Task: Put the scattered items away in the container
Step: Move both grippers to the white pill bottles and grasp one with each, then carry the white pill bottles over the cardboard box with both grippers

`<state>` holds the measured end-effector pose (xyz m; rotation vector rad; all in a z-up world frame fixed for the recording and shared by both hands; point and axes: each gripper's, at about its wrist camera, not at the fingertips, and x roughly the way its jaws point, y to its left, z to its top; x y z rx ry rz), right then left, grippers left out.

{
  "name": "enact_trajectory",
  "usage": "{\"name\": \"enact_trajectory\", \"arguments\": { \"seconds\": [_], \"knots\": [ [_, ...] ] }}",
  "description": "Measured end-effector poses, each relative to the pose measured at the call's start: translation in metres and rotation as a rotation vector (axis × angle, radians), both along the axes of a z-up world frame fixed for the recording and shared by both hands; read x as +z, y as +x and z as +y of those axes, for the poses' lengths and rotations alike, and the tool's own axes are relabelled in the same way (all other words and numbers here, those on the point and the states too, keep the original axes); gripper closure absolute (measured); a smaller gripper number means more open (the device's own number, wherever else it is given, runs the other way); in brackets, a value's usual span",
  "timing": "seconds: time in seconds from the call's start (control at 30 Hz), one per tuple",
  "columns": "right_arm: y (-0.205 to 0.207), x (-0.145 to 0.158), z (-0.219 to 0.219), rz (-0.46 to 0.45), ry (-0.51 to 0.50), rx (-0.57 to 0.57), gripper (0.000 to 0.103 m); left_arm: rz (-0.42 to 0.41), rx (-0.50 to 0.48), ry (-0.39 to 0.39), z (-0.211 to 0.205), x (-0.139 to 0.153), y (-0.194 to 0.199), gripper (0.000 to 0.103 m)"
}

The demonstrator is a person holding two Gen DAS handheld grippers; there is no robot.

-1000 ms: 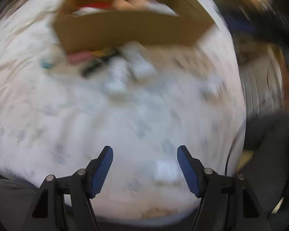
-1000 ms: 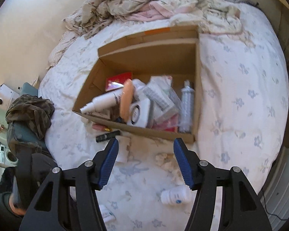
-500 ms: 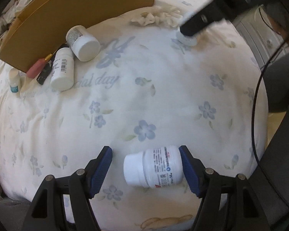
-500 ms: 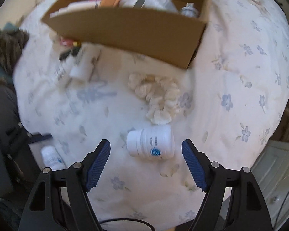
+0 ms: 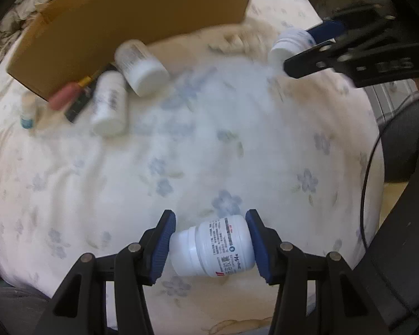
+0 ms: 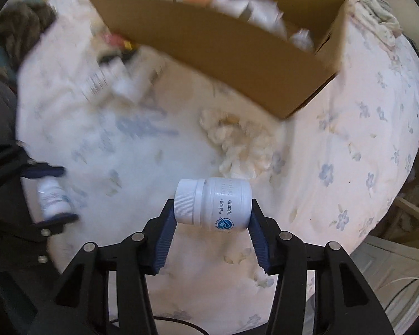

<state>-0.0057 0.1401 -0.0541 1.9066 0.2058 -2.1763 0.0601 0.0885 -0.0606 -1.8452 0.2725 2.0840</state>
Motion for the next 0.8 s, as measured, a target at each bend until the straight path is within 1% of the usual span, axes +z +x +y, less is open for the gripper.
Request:
{"name": "enact_trajectory", "arguments": {
  "seconds": [0.03, 0.07, 0.13, 0.17, 0.2, 0.27, 0.3, 0.37, 0.4, 0.43, 0.5, 0.53, 0.57, 0.63, 0.7, 0.8],
  "knots": [
    [0.000, 0.009, 0.004, 0.015, -0.054, -0.014, 0.049, 0.013, 0.013, 0.004, -0.003, 0.005, -0.003, 0.051],
    [-0.001, 0.023, 0.010, 0.035, -0.143, -0.034, 0.049, 0.028, 0.028, 0.009, -0.007, 0.010, -0.007, 0.051],
    [-0.002, 0.050, 0.021, 0.107, -0.267, -0.066, 0.049, 0.076, 0.081, 0.024, -0.020, 0.026, -0.018, 0.051],
    [-0.004, 0.067, 0.030, 0.152, -0.354, -0.089, 0.049, 0.093, 0.106, 0.030, -0.028, 0.032, -0.025, 0.051],
    [-0.006, 0.075, 0.034, 0.174, -0.396, -0.104, 0.049, 0.103, 0.132, 0.033, -0.035, 0.037, -0.031, 0.051],
    [-0.011, 0.094, 0.046, 0.239, -0.530, -0.140, 0.049, 0.107, 0.172, 0.038, -0.048, 0.041, -0.039, 0.051],
    [-0.012, 0.102, 0.043, 0.265, -0.577, -0.159, 0.049, 0.109, 0.193, 0.044, -0.064, 0.045, -0.053, 0.051],
    [-0.016, 0.114, 0.044, 0.314, -0.660, -0.195, 0.049, 0.130, 0.240, 0.049, -0.072, 0.055, -0.063, 0.051],
    [-0.017, 0.116, 0.049, 0.333, -0.684, -0.209, 0.049, 0.141, 0.261, 0.052, -0.088, 0.056, -0.061, 0.051],
    [-0.022, 0.121, 0.049, 0.350, -0.697, -0.223, 0.049, 0.154, 0.287, 0.058, -0.096, 0.060, -0.067, 0.051],
    [-0.029, 0.126, 0.052, 0.376, -0.697, -0.257, 0.049, 0.179, 0.336, 0.076, -0.110, 0.072, -0.078, 0.051],
    [-0.030, 0.126, 0.052, 0.380, -0.693, -0.271, 0.049, 0.192, 0.358, 0.085, -0.115, 0.071, -0.085, 0.052],
    [-0.036, 0.125, 0.054, 0.379, -0.687, -0.300, 0.049, 0.203, 0.378, 0.094, -0.126, 0.082, -0.088, 0.052],
    [-0.040, 0.119, 0.056, 0.373, -0.676, -0.335, 0.049, 0.225, 0.414, 0.108, -0.131, 0.091, -0.100, 0.053],
    [-0.049, 0.117, 0.053, 0.372, -0.644, -0.366, 0.049, 0.244, 0.434, 0.118, -0.131, 0.094, -0.114, 0.053],
    [-0.064, 0.115, 0.052, 0.374, -0.621, -0.379, 0.049, 0.279, 0.447, 0.133, -0.130, 0.105, -0.131, 0.053]
  ]
}}
